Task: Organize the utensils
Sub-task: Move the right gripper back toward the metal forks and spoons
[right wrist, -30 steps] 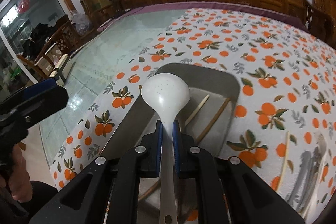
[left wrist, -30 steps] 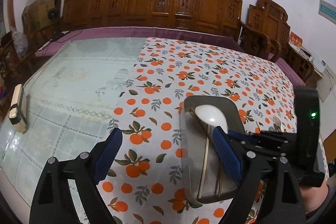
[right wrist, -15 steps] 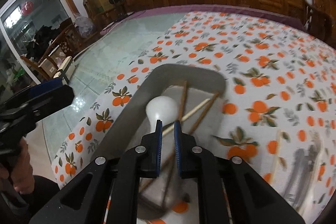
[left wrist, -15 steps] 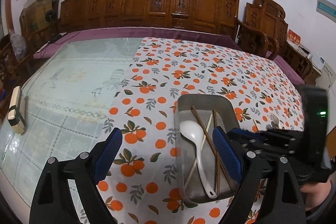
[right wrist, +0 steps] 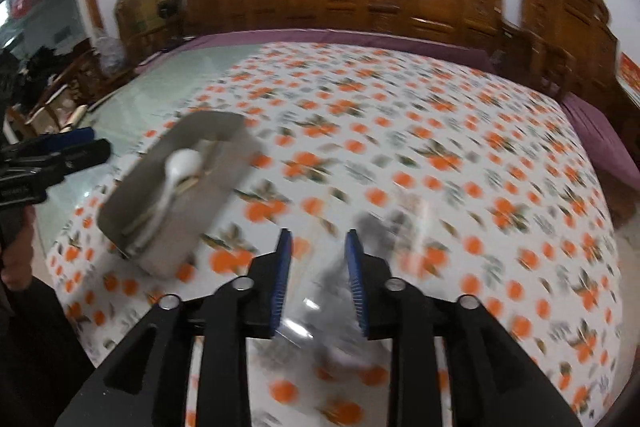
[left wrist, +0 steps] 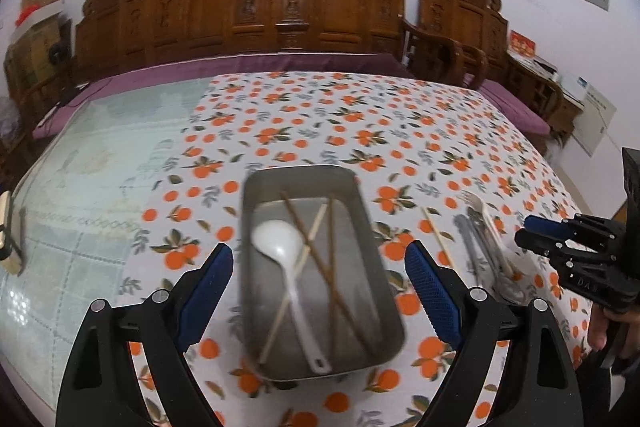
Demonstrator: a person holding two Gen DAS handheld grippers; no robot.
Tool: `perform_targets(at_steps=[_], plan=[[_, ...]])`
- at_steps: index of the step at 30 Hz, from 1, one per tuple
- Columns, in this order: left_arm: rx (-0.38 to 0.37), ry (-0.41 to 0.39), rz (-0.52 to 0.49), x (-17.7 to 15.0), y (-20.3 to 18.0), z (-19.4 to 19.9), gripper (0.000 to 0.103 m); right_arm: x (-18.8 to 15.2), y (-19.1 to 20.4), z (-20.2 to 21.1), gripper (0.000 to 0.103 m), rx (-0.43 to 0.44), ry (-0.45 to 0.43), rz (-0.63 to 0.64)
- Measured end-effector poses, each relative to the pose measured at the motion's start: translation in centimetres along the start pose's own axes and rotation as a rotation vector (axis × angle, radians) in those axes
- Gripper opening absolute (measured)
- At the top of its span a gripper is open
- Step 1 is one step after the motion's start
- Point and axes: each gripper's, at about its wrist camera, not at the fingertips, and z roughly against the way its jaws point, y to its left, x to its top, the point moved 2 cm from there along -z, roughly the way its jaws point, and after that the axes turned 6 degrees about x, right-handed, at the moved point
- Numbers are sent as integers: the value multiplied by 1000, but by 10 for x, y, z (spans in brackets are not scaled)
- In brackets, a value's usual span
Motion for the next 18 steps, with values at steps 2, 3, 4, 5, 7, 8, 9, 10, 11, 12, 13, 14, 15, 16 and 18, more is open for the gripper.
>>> perform_targets(at_steps=[2, 3, 4, 5, 7, 8, 9, 10, 11, 12, 13, 14, 15, 16, 18], plan=[[-16, -3, -12, -1, -10, 1, 84, -13, -16, 3, 36, -26, 14, -27], [-25, -3, -16, -3, -15, 1, 84, -17, -19, 3, 36, -34, 20, -35], [-30, -2, -19, -3, -19, 1, 84, -23, -24, 2, 39, -43, 29, -43], [-38, 1, -27, -5, -24, 1, 84, -28, -26, 1, 41, -49, 34, -46], [-53, 1, -39, -8, -32, 1, 84, -35, -25, -3, 41, -56, 47, -39], [-59, 3, -48, -9, -37, 1, 84, -38, -23, -6, 41, -55, 53, -32], [-61, 5, -53, -11, -41, 0, 84, -41, -21, -7, 41, -51, 59, -24], [-65, 7, -58, -11, -44, -1, 84, -44, -19, -10, 41, -47, 67, -13], [-71, 9, -67, -13, -49, -1, 84, -45, -17, -11, 41, -46, 72, -7], [-72, 10, -73, -14, -51, -2, 84, -47, -16, -14, 41, -42, 81, 0], [-72, 13, -75, -14, -54, -2, 84, -48, -16, -16, 41, -40, 86, 5], [-77, 17, -76, -15, -56, -3, 84, -49, -16, -18, 41, -36, 93, 9], [-88, 25, -74, -17, -58, -4, 84, -49, -16, -21, 41, -32, 101, 11], [-99, 33, -73, -19, -61, -5, 84, -49, -17, -24, 41, -29, 113, 15], [-112, 43, -83, -22, -66, -7, 84, -49, -20, -29, 41, -31, 130, 8]])
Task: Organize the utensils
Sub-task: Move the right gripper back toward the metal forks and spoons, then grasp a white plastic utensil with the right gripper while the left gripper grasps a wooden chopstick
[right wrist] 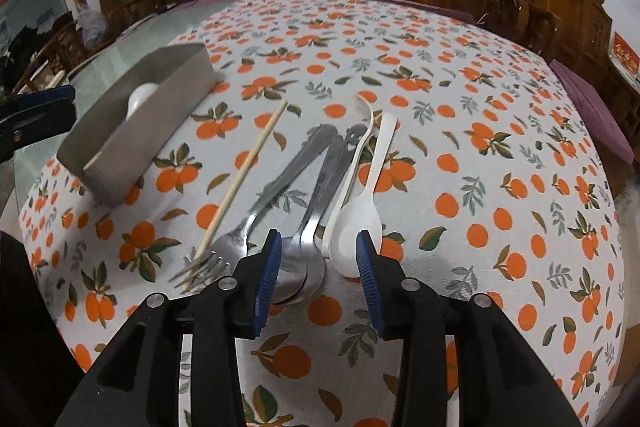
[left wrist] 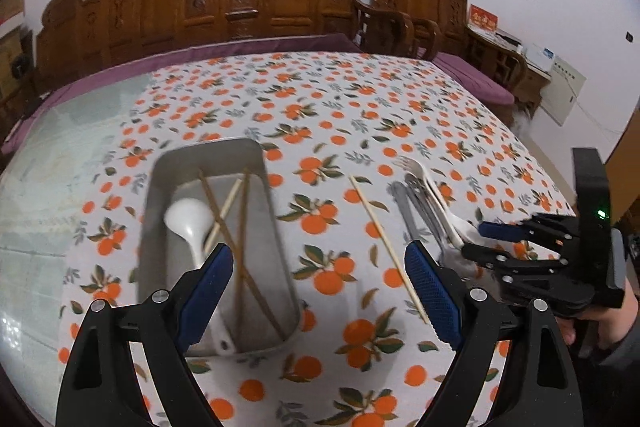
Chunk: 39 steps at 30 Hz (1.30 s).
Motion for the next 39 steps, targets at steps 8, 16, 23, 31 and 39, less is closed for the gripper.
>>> perform_targets(at_steps=[8, 16, 23, 31, 39], plan=[[-5, 11, -59, -8, -21, -5, 84, -4, -25, -10, 41, 8, 30, -77], [-7, 23, -93, -11, -33, -10, 84, -7, -43, -4, 22, 50, 3, -142], [-1, 36, -115, -14, -40, -16, 84, -7, -42, -5, 8, 36, 2, -117], [-4, 52, -141, -19, -51, -22, 84, -12, -31, 20, 5, 21, -52, -61], [-10, 111, -163, -33, -69, -45, 69, -31, -14, 48, 6, 13, -64, -9]])
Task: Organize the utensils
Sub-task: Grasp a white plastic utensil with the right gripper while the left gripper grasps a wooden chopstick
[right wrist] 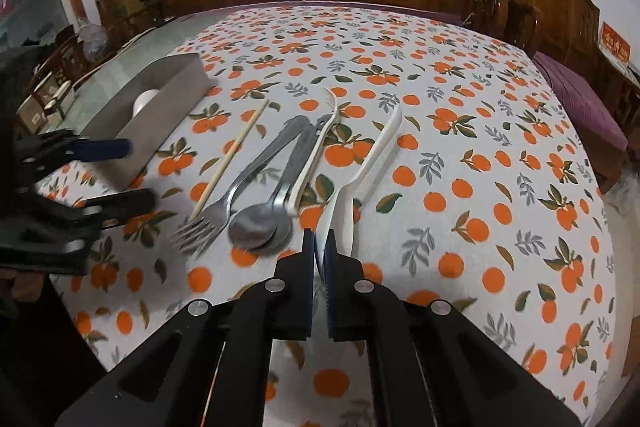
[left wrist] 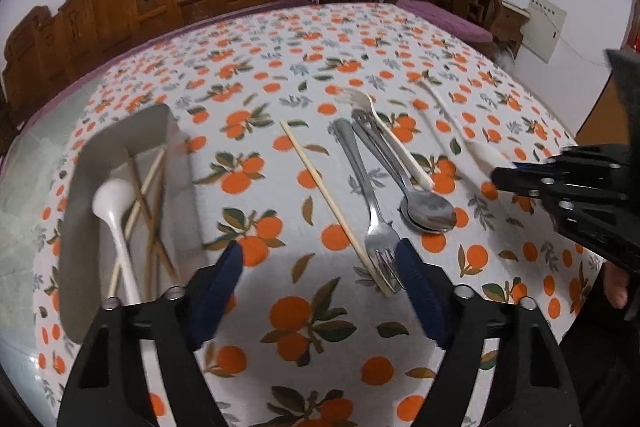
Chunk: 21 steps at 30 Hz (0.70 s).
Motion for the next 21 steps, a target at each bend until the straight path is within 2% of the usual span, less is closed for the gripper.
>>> perform_targets(at_steps=[6, 13, 18, 21], plan=[[-37, 62, 29, -7, -7, -20, 52, -8, 14, 17, 6, 17, -14, 28], [-50, 71, 53, -10, -10, -26, 48, -15, 23, 26, 6, 44, -27, 29], [-58, 71, 73, -12, -7, -24, 34, -15, 26, 26, 6, 52, -31, 31], [-64, 72, 83, -12, -5, -24, 34, -15, 26, 28, 6, 55, -35, 31]])
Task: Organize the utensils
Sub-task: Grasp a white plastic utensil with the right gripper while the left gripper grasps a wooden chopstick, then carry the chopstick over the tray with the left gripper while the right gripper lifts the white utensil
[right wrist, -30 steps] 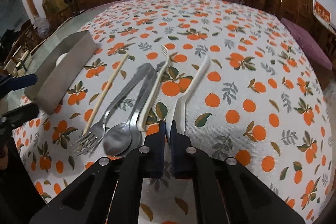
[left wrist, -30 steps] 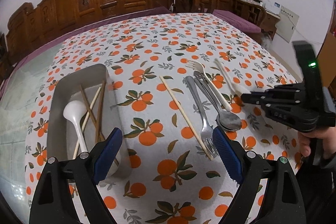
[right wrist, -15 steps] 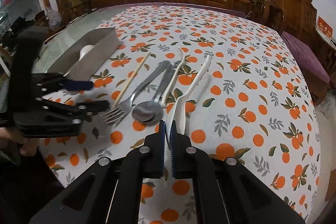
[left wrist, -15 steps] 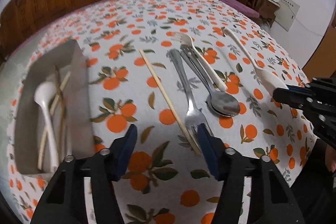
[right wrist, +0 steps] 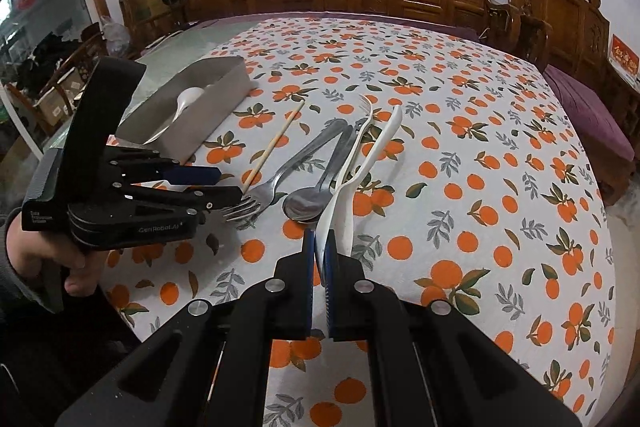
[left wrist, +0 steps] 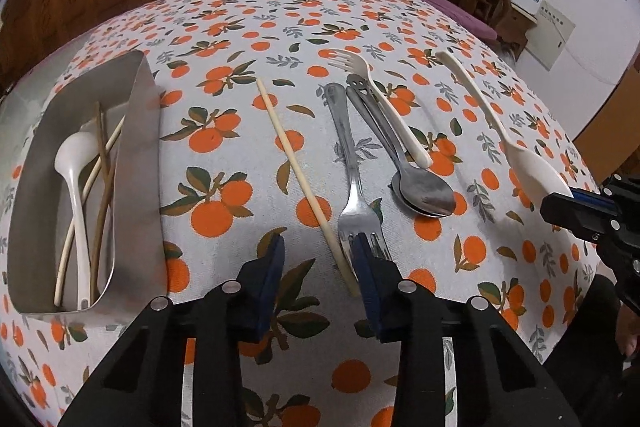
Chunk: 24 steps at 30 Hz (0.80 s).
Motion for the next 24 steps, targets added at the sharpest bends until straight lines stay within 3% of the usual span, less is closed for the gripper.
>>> perform_targets(at_steps=[5, 11, 16, 20, 24], plan=[[-10, -5, 28, 6, 1, -4, 33, 1, 2, 2, 6, 3, -7, 2], [-12, -16, 63, 20, 3, -11, 21, 1, 2, 1, 6, 9, -4, 0], [5, 3, 56, 23, 4, -22, 21, 0, 2, 0, 6, 9, -4, 0], [32, 7, 35, 22, 4, -20, 6, 0, 3, 0, 6, 9, -3, 0], [28, 15, 46, 20, 12, -18, 4, 1, 3, 0, 6, 8, -4, 3]])
